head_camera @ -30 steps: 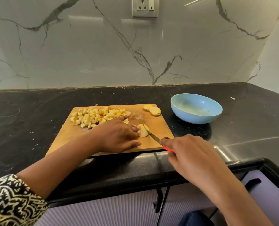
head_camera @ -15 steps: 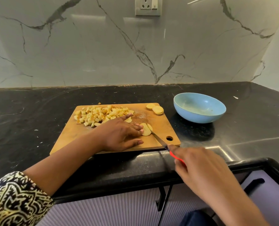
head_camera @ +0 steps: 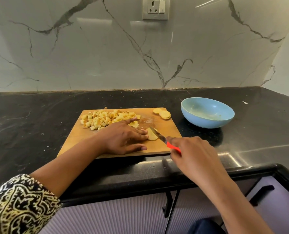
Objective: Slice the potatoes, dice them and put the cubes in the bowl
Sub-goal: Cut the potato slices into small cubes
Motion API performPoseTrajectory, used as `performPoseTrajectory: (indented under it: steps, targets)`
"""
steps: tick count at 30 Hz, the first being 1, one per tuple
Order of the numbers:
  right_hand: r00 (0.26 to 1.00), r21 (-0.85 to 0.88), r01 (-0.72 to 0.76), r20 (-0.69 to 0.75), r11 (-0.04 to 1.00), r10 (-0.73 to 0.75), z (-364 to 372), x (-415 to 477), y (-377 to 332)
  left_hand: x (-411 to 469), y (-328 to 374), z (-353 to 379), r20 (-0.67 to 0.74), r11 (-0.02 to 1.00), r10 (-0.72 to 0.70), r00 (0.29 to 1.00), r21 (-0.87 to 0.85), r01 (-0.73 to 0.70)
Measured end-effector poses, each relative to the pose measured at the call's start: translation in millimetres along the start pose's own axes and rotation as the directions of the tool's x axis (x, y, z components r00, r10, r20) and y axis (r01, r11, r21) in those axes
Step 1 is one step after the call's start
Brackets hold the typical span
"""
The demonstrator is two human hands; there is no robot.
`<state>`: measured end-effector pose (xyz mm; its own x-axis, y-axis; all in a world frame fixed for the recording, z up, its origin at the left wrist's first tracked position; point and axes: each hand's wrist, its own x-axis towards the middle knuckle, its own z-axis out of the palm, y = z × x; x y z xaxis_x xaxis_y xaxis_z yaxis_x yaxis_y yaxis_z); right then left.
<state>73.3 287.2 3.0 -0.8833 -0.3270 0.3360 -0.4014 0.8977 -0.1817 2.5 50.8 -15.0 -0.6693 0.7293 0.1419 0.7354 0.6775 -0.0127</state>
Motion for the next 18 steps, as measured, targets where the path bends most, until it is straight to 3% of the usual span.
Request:
performPoseTrajectory:
  steps: [6, 11, 18]
  targets:
    - [0.999, -0.020, 0.039, 0.023, 0.999, -0.039, 4, 11, -4, 4, 1, -1, 0.065, 1.000, -0.022, 0.998, -0.005, 0.022]
    - [0.991, 0.021, 0.008, 0.135, 1.000, -0.011, 6, 33, -7, 6, 4, -2, 0.079, 0.996, 0.007, 0.997, 0.088, -0.014]
    - [0.995, -0.034, 0.043, 0.095, 0.998, -0.039, -2, -14, -4, 7, 7, -4, 0.098, 0.997, -0.014, 0.995, 0.083, 0.005]
